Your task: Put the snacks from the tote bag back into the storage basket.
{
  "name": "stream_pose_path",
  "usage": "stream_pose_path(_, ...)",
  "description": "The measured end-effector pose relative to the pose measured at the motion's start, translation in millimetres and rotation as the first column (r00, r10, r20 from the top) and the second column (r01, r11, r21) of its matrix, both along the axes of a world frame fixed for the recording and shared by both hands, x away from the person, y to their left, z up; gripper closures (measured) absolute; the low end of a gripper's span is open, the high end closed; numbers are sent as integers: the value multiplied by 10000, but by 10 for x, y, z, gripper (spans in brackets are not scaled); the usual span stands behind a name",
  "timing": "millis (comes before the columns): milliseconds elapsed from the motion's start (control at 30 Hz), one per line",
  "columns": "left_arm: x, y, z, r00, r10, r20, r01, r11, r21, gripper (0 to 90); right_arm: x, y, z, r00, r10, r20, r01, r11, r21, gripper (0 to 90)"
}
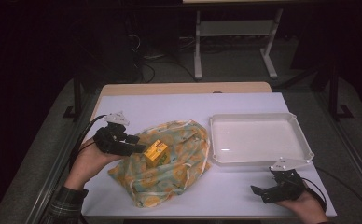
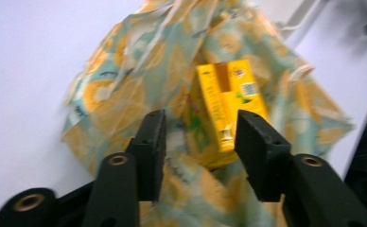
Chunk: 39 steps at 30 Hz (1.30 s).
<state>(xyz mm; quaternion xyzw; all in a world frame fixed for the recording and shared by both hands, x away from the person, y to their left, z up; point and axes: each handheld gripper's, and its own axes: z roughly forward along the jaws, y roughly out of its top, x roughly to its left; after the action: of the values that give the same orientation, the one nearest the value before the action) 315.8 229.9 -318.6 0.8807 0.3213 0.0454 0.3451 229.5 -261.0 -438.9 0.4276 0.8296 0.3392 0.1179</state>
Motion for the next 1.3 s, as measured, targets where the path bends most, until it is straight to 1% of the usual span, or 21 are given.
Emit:
stream_pose_path(33, -13, -39, 32, 9999, -120, -97, 121, 9999, 91, 467, 0, 2, 0, 10000, -21, -34, 21, 10000, -2, 0)
stream_pose_path(67, -20, -63, 40, 9997, -175, -140, 178, 9997, 162, 451, 0, 3, 1, 10000, -22, -37, 22, 10000, -1, 0)
stream_pose_path(100, -24, -96, 48, 9998, -195, -97, 198, 9994, 282, 425, 0, 2, -1, 10000, -22, -35, 22, 10000, 4, 0)
stream_pose_path(133, -29, -121, 46, 9999, -126, -84, 129, 9995, 272, 396, 2, 0, -2, 10000, -18, -35, 18, 10000, -8, 0)
stream_pose_path(300, -22, -254, 34, 9999, -154, -49, 156, 9989, 438, 349, 3, -8, -7, 10000, 14, 6, -14, 10000, -33, 0)
stream_pose_path(367, -19, -305, 20, 9999, -109, -14, 110, 9991, 410, 335, 3, -12, -9, 10000, 6, 6, -6, 10000, -39, 0)
stream_pose_path(400, -11, -325, 14, 9999, -149, 7, 149, 9988, 473, 327, 4, -14, -10, 10000, 0, 5, 0, 10000, -50, 0)
stream_pose_path(433, -9, -348, 3, 10000, -80, 2, 80, 9990, 449, 320, 3, -14, -9, 10000, -17, -17, 17, 10000, -43, 0)
stream_pose_path(467, 3, -364, -5, 9999, -134, 35, 132, 9987, 500, 317, 2, -15, -8, 10000, -16, -14, 16, 10000, -39, 0)
stream_pose_path(533, 5, -402, -26, 10000, 38, -69, -34, 9989, 478, 312, 2, -17, -8, 10000, 16, -9, -16, 10000, -79, 0)
stream_pose_path(667, 25, -454, -80, 9999, 49, -115, -41, 9980, 636, 301, -1, -20, -8, 10000, -4, -36, 3, 10000, -68, 0)
stream_pose_path(700, 33, -468, -100, 9999, 37, -127, -27, 9972, 748, 297, -1, -21, -8, 10000, -15, -44, 14, 10000, -69, 0)
stream_pose_path(767, 41, -501, -143, 9998, 111, -154, -100, 9972, 747, 288, 0, -22, -9, 10000, -11, -48, 11, 10000, -82, 0)
stream_pose_path(800, 51, -506, -156, 9998, -4, -182, 20, 9959, 900, 288, 1, -22, -10, 10000, -9, -47, 8, 10000, -87, 0)
stream_pose_path(867, 58, -536, -191, 9997, 24, -257, 3, 9946, 1035, 288, 0, -21, -11, 10000, -6, -59, 5, 10000, -91, 0)
stream_pose_path(967, 66, -561, -229, 9995, 11, -303, 23, 9936, 1130, 288, -4, -18, -10, 9999, -40, -117, 39, 10000, -88, 0)
stream_pose_path(1033, 76, -592, -286, 9993, 162, -337, -117, 9914, 1300, 288, -6, -20, -11, 9999, -55, -120, 54, 10000, -80, 0)
stream_pose_path(1067, 82, -593, -299, 9993, 113, -362, -58, 9889, 1483, 288, -6, -21, -11, 9999, -56, -120, 55, 10000, -82, 0)
stream_pose_path(1200, 85, -617, -351, 9988, 163, -452, -91, 9878, 1555, 293, -6, -28, -17, 9999, -45, -121, 44, 10000, -81, 0)
stream_pose_path(1267, 88, -639, -389, 9981, 148, -598, -42, 9850, 1725, 308, -7, -29, -18, 9999, -48, -115, 47, 10000, -86, 0)
stream_pose_path(1300, 88, -639, -389, 9981, 148, -598, -42, 9850, 1725, 316, -7, -29, -18, 9999, -48, -115, 47, 10000, -86, 0)
